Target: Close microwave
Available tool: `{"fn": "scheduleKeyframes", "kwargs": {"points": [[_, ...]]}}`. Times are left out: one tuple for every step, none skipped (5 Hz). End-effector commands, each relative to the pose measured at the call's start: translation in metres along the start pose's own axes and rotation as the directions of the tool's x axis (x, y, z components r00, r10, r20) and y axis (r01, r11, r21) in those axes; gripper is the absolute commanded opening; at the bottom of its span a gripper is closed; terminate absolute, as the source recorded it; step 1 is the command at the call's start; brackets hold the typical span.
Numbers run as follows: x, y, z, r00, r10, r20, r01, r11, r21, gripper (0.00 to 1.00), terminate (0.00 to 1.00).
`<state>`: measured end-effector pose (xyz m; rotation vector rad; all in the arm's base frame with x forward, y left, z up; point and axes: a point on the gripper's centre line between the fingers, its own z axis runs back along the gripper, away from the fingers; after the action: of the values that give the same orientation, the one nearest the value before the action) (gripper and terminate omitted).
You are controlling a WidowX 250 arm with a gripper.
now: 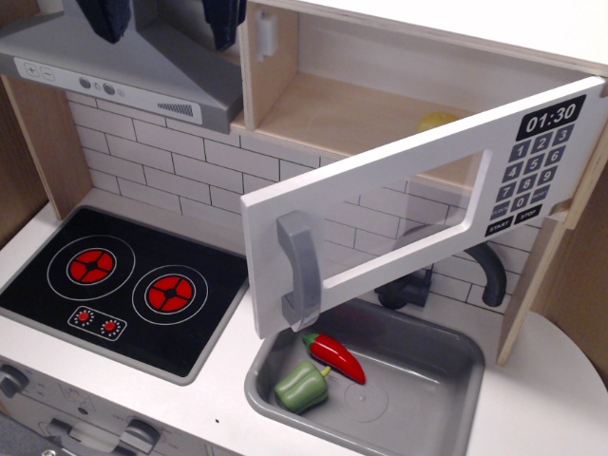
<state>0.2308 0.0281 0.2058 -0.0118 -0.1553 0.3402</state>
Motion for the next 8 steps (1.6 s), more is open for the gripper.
{"fn": "scheduleKeyframes", "kwargs": {"points": [[0.000,0.000,0.000,1.000,0.000,0.000,0.000,1.000,0.000,1.00,0.00],[-0.011,-0.035,0.000,1.000,-0.017,-0.012,0.016,0.997,-0.076,1.00,0.00],[-0.020,-0.068,-0.005,0.999,0.016,-0.035,-0.020,0.992,-0.126,1.00,0.00],[-0.028,-0.102,-0.017,1.000,0.011,-0.021,-0.013,0.991,-0.135,1.00,0.00],[-0.040,-0.130,-0.028,1.000,-0.010,-0.028,0.005,0.988,-0.155,1.00,0.00],[-0.052,-0.150,-0.047,0.999,-0.008,-0.038,0.001,0.984,-0.181,1.00,0.00],[-0.066,-0.165,-0.071,0.999,-0.036,-0.034,0.029,0.983,-0.179,1.00,0.00],[-0.072,-0.170,-0.099,0.999,-0.047,-0.025,0.043,0.989,-0.144,1.00,0.00]]}}
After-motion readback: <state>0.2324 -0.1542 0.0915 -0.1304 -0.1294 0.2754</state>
